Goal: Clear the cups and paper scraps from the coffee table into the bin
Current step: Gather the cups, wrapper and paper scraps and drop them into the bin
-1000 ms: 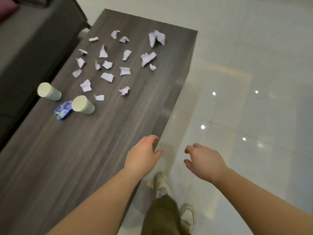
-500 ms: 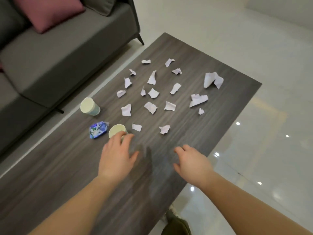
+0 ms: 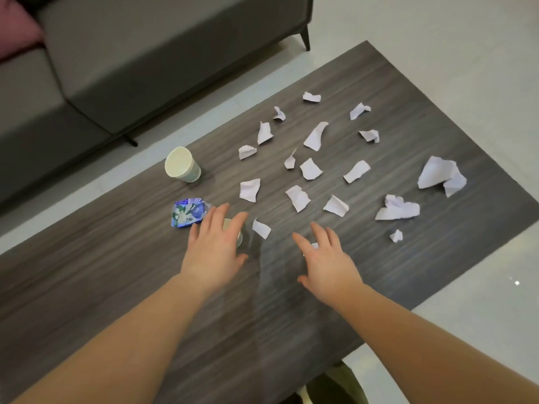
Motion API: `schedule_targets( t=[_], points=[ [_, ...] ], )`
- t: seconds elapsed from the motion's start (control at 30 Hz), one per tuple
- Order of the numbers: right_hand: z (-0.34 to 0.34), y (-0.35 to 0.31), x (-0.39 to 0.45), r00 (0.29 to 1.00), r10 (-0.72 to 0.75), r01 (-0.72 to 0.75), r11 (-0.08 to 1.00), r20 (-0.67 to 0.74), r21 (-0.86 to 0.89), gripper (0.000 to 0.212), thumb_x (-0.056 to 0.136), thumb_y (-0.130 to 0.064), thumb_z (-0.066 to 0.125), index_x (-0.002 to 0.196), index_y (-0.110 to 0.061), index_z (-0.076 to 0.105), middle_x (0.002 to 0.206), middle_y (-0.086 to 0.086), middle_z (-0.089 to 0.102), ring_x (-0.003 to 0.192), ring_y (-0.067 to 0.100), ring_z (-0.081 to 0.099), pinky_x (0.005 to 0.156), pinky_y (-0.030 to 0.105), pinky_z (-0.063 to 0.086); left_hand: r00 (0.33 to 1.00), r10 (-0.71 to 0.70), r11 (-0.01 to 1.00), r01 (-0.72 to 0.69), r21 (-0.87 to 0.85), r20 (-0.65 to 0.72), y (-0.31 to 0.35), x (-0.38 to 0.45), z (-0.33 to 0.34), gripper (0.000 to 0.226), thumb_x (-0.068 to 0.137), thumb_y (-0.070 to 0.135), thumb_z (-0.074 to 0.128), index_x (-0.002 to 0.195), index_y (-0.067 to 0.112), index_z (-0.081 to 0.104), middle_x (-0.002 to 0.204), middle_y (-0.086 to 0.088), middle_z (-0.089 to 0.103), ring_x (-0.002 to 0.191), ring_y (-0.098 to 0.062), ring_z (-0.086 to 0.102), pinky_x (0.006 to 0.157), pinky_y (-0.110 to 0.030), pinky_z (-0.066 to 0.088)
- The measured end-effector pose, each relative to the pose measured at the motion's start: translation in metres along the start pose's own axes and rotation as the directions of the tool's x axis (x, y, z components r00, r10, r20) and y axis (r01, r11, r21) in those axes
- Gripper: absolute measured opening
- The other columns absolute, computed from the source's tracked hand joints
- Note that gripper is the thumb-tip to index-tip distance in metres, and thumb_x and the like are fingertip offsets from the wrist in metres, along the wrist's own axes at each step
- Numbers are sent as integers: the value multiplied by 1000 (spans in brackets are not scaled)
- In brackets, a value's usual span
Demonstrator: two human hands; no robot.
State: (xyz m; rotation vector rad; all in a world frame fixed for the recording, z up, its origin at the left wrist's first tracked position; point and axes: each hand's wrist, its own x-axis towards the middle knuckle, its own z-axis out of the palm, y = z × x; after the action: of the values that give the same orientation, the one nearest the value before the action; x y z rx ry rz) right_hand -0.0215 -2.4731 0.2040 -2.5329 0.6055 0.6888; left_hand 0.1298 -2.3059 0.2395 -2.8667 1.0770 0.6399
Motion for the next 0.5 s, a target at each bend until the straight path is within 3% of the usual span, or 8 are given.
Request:
schedule_targets(
  t=[0.13, 0.23, 0.37, 0.5],
  points=[
    [-2, 6, 23, 999, -4, 10, 992, 54, -123, 88, 85, -19, 67, 149, -35, 10, 160, 4, -6, 145, 32, 5, 104, 48, 40, 989, -100, 994, 104, -29, 113, 0, 15, 2, 84, 81, 28, 71, 145, 37, 18, 156, -3, 3, 146, -27, 4, 109, -56, 32],
    [0, 7, 34, 999, -37, 44, 979, 37, -199, 75, 83, -13, 64, 144, -30, 25, 155, 6, 10, 136, 28, 22, 91, 37, 47, 974, -128, 987, 143, -68, 187, -2, 21, 4, 79, 82, 14, 65, 144, 35, 22, 155, -4, 5, 144, -28, 9, 103, -49, 40],
    [3, 11, 43, 997, -80, 83, 970, 22, -231, 36, 85, -5, 56, 115, -22, 49, 122, 2, 39, 108, 20, 41, 60, 30, 40, 966, -142, 983, 163, -81, 218, -5, 18, 10, 68, 83, 3, 56, 140, 31, 31, 144, -6, 24, 129, -30, 32, 94, -44, 46],
    [0, 16, 49, 987, -137, 151, 968, 82, -200, 29, 86, -1, 51, 108, -19, 55, 109, 1, 43, 100, 21, 47, 61, 31, 37, 961, -168, 976, 193, -98, 218, -7, 10, 13, 64, 85, 7, 56, 139, 33, 31, 135, -4, 32, 119, -28, 39, 90, -45, 49]
  ],
)
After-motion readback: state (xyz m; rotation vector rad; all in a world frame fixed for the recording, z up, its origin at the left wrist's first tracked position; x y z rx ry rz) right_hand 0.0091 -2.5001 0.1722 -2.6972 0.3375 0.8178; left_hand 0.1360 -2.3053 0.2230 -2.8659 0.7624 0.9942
